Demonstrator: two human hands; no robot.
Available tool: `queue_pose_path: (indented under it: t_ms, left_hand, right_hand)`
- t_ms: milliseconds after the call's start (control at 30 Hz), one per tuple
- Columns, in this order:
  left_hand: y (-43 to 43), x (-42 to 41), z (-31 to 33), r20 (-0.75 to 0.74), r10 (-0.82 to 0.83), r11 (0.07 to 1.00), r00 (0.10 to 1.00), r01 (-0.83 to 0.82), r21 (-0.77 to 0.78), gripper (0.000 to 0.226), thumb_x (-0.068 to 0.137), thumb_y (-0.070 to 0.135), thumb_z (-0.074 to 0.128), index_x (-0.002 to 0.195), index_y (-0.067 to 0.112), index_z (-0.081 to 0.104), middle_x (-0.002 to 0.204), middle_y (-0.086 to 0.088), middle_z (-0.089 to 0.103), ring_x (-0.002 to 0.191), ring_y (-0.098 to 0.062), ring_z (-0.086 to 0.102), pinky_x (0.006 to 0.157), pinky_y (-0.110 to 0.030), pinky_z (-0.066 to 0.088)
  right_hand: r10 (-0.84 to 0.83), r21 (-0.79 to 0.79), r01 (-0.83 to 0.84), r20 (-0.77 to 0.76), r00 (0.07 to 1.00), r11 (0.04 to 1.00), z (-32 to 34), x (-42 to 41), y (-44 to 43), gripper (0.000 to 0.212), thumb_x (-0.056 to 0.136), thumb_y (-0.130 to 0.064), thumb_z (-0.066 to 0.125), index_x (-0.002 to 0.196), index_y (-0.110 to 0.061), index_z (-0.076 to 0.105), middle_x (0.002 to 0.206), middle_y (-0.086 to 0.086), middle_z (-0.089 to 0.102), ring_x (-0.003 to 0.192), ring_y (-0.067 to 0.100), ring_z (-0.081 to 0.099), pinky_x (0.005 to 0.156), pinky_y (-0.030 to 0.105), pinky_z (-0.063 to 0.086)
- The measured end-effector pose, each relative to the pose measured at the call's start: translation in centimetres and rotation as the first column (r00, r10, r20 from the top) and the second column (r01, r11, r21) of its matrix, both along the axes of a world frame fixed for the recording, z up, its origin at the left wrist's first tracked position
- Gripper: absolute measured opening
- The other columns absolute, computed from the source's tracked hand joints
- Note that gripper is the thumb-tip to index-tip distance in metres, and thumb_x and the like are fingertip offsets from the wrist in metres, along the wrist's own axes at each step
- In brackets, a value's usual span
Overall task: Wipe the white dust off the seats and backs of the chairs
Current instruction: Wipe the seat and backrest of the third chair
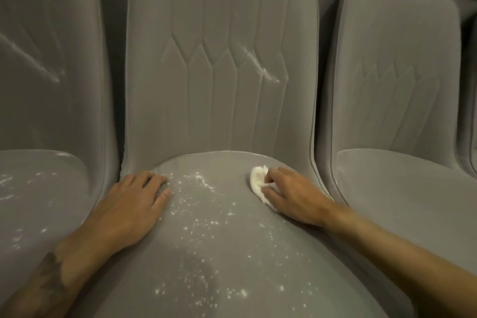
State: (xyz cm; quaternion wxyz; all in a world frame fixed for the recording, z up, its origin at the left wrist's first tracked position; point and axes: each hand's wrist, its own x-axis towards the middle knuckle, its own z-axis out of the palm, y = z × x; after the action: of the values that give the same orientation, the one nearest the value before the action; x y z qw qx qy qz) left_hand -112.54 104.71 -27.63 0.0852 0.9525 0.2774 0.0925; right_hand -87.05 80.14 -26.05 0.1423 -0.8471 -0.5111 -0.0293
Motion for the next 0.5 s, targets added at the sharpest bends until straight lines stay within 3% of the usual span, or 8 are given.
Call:
queue_pose_path:
  t_ms: [100,200,367,433,500]
  left_hand:
    - [0.1,0.0,-0.2,0.007,0.003,1.0,1.0,-0.003,-0.011,0.051,0.107,0.053,0.023,0.15,0.033,0.042,0.151,0.01,0.043,0.138,-0.014,0.038,0.114,-0.034,0.032]
    - [0.0,-0.1,-0.2,0.016,0.009,1.0,1.0,-0.009,-0.008,0.05,0.107,0.052,0.024,0.149,0.033,0.043,0.149,0.009,0.044,0.136,-0.016,0.039,0.113,-0.035,0.033]
    - [0.0,0.1,-0.2,0.012,0.001,1.0,1.0,-0.001,-0.006,0.052,0.106,0.053,0.021,0.149,0.033,0.042,0.149,0.009,0.044,0.135,-0.015,0.04,0.112,-0.035,0.033]
    - [0.2,0.0,-0.3,0.008,-0.001,1.0,1.0,0.001,-0.01,0.052,0.106,0.053,0.021,0.149,0.033,0.042,0.15,0.008,0.044,0.135,-0.016,0.04,0.112,-0.035,0.033]
    - [0.1,0.0,-0.3,0.014,-0.004,1.0,1.0,0.004,-0.016,0.053,0.105,0.054,0.021,0.148,0.033,0.043,0.149,0.008,0.044,0.134,-0.016,0.04,0.112,-0.036,0.033]
  right_hand:
    - [-0.073,-0.08,0.072,-0.003,0.997,0.994,1.0,1.8,-1.5,0.026,0.098,-0.049,0.044,0.108,-0.027,0.054,0.109,-0.001,0.058,0.096,0.019,0.055,0.081,0.032,0.042]
    - [-0.193,-0.021,0.195,0.058,0.979,0.981,1.3,2.0,-1.1,0.027,0.1,-0.037,0.048,0.114,-0.015,0.056,0.116,0.011,0.059,0.105,0.03,0.055,0.085,0.034,0.04]
    - [0.074,0.017,-0.074,-0.015,0.997,0.997,0.0,-3.1,-3.6,0.023,0.097,-0.056,0.039,0.101,-0.035,0.047,0.101,-0.01,0.054,0.083,0.007,0.049,0.072,0.027,0.039]
    - [0.07,-0.014,-0.07,-0.022,0.997,0.997,0.7,-2.5,-4.5,0.021,0.098,-0.056,0.04,0.101,-0.036,0.047,0.101,-0.011,0.054,0.084,0.004,0.049,0.074,0.028,0.041]
    - [-0.041,-0.018,0.041,-0.001,0.999,0.999,1.3,-1.0,-4.5,0.021,0.101,-0.045,0.045,0.107,-0.027,0.053,0.111,-0.002,0.058,0.092,0.012,0.053,0.08,0.032,0.042]
